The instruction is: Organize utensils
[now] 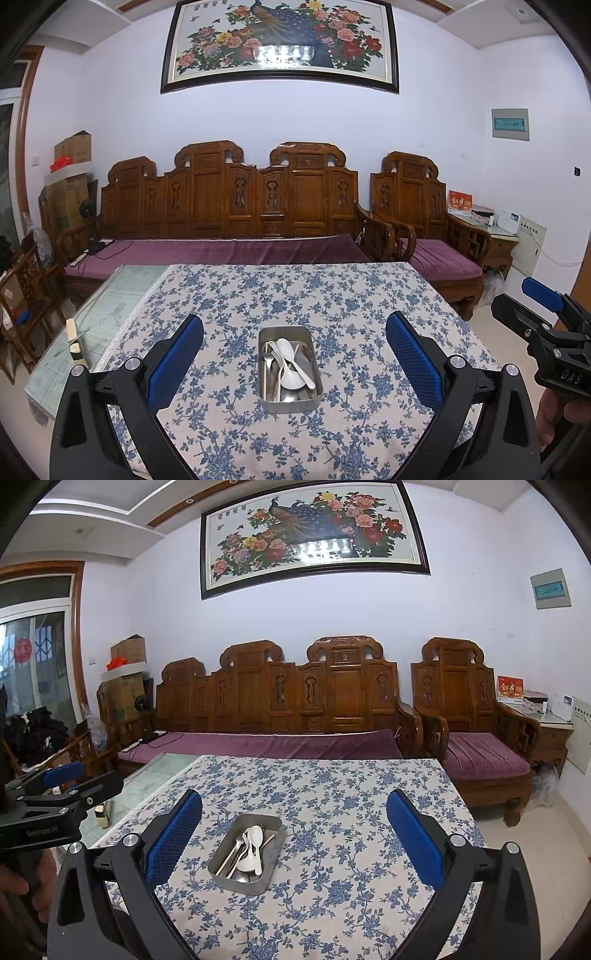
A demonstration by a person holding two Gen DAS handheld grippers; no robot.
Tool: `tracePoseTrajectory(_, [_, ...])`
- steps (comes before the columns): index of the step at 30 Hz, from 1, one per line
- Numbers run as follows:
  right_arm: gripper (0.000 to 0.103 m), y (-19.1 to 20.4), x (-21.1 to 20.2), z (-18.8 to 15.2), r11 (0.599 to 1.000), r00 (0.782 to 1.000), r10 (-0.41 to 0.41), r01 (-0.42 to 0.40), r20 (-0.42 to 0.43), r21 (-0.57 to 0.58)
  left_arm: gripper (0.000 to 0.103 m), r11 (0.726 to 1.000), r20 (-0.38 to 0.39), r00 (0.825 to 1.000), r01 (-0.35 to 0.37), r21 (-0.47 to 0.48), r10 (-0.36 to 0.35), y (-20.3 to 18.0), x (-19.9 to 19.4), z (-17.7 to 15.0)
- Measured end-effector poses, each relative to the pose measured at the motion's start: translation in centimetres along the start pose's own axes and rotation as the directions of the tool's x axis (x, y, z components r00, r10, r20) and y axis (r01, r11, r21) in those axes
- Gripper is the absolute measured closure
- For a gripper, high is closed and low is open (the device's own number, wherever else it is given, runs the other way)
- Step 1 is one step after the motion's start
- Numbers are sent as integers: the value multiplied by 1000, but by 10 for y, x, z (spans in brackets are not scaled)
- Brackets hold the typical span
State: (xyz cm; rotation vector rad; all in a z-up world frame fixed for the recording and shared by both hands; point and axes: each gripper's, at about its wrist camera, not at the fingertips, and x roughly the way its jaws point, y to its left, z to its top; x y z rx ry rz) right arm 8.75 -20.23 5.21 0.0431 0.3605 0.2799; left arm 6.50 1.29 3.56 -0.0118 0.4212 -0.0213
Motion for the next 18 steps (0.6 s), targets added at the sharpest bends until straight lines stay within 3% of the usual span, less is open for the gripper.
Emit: tracePoseTrajectory(18, [2,1,0,1,1000,1000,-1,1,2,-1,7,1000,-4,1000,1,-6,-1,1,-2,-1])
